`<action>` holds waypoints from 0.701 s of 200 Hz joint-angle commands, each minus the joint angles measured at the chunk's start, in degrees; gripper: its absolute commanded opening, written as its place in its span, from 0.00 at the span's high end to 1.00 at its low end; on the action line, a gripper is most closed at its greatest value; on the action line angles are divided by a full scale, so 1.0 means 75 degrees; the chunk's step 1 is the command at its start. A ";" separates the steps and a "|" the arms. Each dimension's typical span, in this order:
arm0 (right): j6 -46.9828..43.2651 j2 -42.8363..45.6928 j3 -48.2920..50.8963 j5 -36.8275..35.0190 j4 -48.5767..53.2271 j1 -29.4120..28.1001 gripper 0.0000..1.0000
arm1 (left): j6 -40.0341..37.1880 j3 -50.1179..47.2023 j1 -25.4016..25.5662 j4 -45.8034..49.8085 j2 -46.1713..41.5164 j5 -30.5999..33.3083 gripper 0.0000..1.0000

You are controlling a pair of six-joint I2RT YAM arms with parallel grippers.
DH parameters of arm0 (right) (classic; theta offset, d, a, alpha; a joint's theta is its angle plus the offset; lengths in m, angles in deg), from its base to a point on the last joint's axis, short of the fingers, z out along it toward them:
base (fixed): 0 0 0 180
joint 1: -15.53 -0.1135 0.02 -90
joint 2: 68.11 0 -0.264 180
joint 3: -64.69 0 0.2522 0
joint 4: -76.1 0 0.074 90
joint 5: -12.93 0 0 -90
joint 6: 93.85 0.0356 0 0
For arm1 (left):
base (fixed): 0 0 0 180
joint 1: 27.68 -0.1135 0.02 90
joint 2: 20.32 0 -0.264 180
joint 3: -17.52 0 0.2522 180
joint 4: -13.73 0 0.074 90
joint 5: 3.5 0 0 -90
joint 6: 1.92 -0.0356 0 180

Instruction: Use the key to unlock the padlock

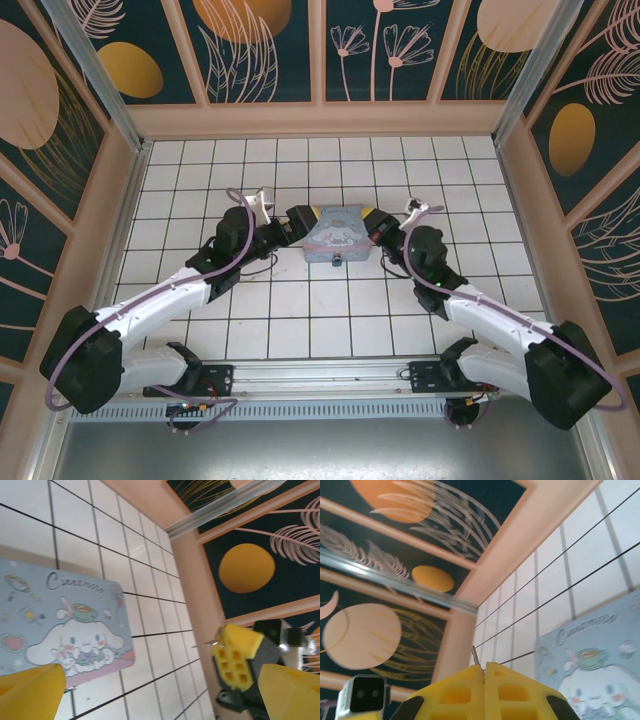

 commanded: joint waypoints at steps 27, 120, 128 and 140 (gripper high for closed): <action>-0.0739 0.0400 -0.0415 0.0654 0.1493 0.0950 1.00 | -0.0819 -0.0295 0.0009 0.0636 -0.0297 0.0534 0.02; -0.0597 -0.0494 -0.0312 0.0762 0.1455 0.1624 1.00 | -0.1159 -0.1120 0.0014 -0.0610 0.0219 -0.0510 0.02; -0.0516 -0.0649 -0.0282 0.0698 0.1361 0.1629 1.00 | -0.1163 -0.1237 0.0013 -0.0756 0.0277 -0.0531 0.02; -0.0364 -0.0901 -0.0252 0.0593 0.1240 0.1623 1.00 | -0.1142 -0.1397 0.0014 -0.0969 0.0356 -0.0552 0.02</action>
